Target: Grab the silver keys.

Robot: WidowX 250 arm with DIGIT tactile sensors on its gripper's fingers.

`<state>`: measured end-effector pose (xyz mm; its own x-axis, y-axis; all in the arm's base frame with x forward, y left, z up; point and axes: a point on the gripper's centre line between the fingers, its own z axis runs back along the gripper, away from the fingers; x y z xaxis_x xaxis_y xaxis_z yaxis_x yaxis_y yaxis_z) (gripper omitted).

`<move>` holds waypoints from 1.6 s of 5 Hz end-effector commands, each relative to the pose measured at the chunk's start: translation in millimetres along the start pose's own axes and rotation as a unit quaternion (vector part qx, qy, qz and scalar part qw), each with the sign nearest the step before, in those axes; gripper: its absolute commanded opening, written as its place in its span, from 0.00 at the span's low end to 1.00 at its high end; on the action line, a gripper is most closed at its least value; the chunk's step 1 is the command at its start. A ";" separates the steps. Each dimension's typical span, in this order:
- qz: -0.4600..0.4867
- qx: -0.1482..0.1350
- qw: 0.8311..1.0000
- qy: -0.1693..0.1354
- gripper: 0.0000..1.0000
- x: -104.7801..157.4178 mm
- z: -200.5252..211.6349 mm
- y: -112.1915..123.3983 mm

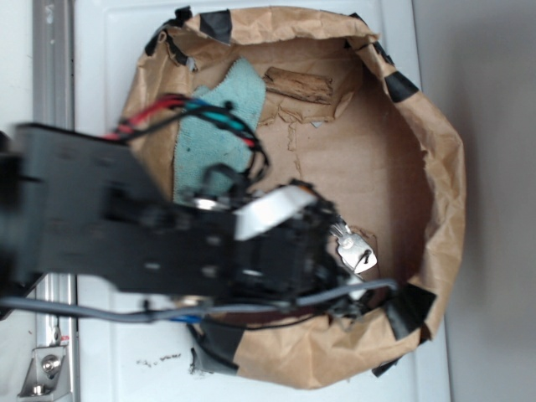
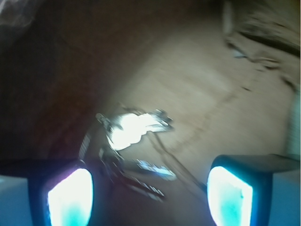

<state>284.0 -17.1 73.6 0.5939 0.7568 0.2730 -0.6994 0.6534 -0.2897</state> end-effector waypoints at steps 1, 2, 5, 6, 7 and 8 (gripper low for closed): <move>0.008 -0.032 0.999 0.008 1.00 11.9 3.8 -27.5; -0.009 -0.043 0.998 0.040 1.00 -0.2 2.3 -34.4; -0.032 -0.062 0.997 0.034 1.00 -15.3 -19.9 -49.7; -0.013 -0.052 0.998 0.041 0.00 -12.7 -25.9 -50.8; -0.015 -0.047 0.998 0.048 0.00 -10.1 -26.4 -51.4; -0.011 -0.042 0.997 0.057 0.00 -5.9 -25.9 -52.9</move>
<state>315.8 -59.7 47.6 0.6690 0.7300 0.1398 -0.6710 0.6740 -0.3089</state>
